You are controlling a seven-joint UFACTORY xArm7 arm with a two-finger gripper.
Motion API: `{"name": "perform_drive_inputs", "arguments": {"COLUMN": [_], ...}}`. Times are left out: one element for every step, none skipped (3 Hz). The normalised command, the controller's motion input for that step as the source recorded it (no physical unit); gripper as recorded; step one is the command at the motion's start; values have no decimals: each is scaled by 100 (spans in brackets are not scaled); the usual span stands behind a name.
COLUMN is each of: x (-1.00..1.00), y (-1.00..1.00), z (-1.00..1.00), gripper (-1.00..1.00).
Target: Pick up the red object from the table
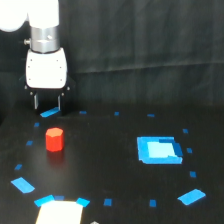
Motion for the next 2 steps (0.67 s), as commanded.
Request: {"name": "perform_drive_inputs", "arguments": {"x": [0, 11], "y": [-100, -100], "z": [-17, -28], "gripper": [99, 90]}}
